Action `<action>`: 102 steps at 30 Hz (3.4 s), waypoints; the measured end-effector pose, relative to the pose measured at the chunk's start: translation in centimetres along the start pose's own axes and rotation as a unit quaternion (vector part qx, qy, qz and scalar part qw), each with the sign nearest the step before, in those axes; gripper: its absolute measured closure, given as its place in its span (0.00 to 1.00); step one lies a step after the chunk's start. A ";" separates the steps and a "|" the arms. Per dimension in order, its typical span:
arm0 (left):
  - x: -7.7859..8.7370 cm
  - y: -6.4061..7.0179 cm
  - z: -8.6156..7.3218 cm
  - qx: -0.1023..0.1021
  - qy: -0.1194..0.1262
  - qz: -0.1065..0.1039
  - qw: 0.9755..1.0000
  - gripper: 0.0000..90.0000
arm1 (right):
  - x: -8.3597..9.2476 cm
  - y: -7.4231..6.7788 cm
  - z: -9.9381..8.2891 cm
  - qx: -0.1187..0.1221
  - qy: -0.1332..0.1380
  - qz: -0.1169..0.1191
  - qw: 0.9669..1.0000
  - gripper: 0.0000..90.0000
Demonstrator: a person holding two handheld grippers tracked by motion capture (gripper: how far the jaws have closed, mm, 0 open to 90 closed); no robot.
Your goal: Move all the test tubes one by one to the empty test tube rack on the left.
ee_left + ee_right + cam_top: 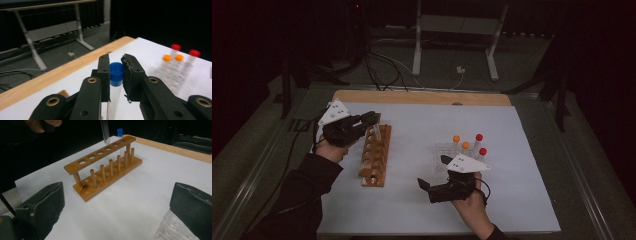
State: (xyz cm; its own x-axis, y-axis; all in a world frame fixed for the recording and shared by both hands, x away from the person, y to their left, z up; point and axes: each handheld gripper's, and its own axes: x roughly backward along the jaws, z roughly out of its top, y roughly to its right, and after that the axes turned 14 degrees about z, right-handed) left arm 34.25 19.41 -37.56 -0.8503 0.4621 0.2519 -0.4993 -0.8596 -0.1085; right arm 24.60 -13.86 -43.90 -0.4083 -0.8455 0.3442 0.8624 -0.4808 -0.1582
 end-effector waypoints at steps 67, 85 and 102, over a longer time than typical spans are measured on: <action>-3.5 -1.4 -5.7 0.035 -0.074 0.062 0.995 0.36 | 1.1 0.3 0.5 0.014 0.017 0.009 1.000 0.00; 3.8 4.1 -5.4 0.024 -0.045 -0.053 0.997 0.02 | 2.5 1.4 0.2 0.012 0.015 -0.046 0.999 0.00; 5.6 7.4 -7.0 -0.009 -0.028 -0.099 0.995 0.02 | 3.6 2.5 -2.1 -0.049 0.011 -0.182 0.982 0.00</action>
State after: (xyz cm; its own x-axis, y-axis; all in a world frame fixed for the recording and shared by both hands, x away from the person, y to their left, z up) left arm 24.60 17.20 -43.68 -0.7248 0.6088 0.3225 -0.6595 -0.7485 -0.0691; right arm 24.68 -18.56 -44.99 -0.6914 -0.6183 0.3738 0.6263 -0.7708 -0.1165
